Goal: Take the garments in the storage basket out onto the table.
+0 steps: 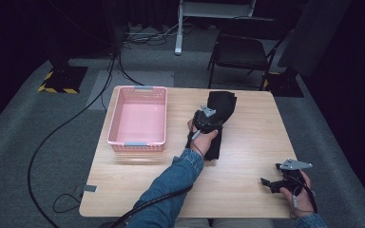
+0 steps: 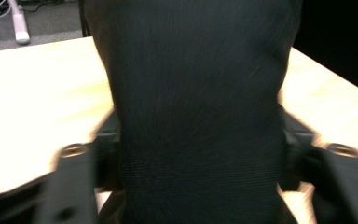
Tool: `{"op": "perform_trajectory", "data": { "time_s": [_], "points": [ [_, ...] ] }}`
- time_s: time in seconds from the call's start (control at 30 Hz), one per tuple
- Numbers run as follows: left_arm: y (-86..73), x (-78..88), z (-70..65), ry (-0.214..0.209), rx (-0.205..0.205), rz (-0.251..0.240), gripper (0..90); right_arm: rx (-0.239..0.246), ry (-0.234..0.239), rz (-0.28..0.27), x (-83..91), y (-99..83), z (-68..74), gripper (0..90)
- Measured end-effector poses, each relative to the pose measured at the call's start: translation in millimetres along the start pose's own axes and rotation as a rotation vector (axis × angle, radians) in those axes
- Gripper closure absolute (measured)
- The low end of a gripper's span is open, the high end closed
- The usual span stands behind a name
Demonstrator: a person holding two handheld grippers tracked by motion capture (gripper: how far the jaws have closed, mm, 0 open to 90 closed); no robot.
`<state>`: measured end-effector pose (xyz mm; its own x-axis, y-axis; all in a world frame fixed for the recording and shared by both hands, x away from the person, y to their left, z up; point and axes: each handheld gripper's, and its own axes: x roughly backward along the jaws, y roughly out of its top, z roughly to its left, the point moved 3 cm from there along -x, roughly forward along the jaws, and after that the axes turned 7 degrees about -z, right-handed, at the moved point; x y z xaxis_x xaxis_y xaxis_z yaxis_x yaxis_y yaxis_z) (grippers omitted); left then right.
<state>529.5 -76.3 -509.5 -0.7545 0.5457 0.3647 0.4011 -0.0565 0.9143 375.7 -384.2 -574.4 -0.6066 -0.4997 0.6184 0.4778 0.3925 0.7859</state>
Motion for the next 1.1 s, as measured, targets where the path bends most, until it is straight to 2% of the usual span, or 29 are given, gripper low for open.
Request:
{"op": "perform_trajectory", "data": {
  "time_s": [0.1,0.33,0.5,1.1],
  "points": [
    [4.2,2.8,-0.1,0.003,-0.012,-0.016,22.5,0.000,0.000,0.000,0.0,0.0,0.0,0.1],
    [12.7,11.1,-6.0,-0.011,-0.050,-0.040,22.4,0.001,0.000,0.000,0.0,0.0,0.0,0.1],
    [17.3,18.0,-7.2,-0.017,-0.061,-0.055,22.4,0.000,0.000,0.000,0.0,0.0,0.1,0.1],
    [24.3,60.6,11.7,0.003,-0.073,-0.089,21.8,0.001,0.000,0.000,-0.1,0.0,0.0,0.1]
  ]
}}
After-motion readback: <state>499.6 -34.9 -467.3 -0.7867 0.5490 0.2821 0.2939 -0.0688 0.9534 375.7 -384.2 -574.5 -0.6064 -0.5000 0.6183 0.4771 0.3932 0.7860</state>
